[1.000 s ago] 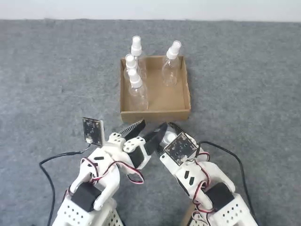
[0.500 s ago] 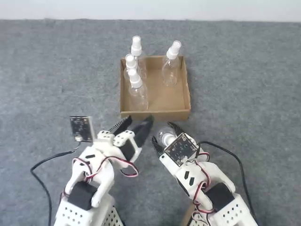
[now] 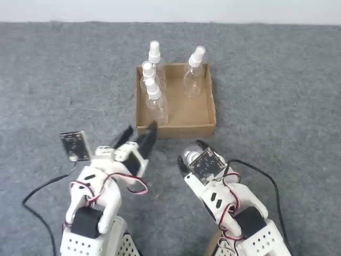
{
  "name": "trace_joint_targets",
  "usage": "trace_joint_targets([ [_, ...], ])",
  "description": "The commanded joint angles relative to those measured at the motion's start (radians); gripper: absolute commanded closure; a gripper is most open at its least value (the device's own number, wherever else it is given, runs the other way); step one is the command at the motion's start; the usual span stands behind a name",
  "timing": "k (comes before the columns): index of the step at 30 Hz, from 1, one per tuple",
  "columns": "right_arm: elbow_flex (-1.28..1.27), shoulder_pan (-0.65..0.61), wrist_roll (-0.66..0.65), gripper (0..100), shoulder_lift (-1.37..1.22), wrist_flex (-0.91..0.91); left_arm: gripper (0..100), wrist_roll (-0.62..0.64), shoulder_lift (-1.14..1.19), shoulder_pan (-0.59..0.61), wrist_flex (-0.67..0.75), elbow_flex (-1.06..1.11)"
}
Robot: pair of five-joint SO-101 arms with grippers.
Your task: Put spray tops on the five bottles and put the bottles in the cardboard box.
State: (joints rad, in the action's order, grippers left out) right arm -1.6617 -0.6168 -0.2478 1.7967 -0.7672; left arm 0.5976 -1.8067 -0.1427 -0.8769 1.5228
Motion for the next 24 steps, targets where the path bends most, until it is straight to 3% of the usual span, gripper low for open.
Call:
trace_joint_targets([
  [1,-0.018,0.035,0.014,92.9,0.018,-0.002,78,-0.011,-0.018,0.144,-0.003,-0.025],
  [8,-0.018,0.085,0.014,92.9,0.018,-0.002,78,-0.101,-0.018,0.250,0.005,0.081],
  [17,-0.018,0.105,0.014,92.9,0.018,-0.002,79,-0.103,-0.018,0.253,-0.002,0.162],
  [24,-0.014,0.102,0.008,92.9,0.018,-0.036,100,-0.103,-0.018,0.247,0.000,0.162],
])
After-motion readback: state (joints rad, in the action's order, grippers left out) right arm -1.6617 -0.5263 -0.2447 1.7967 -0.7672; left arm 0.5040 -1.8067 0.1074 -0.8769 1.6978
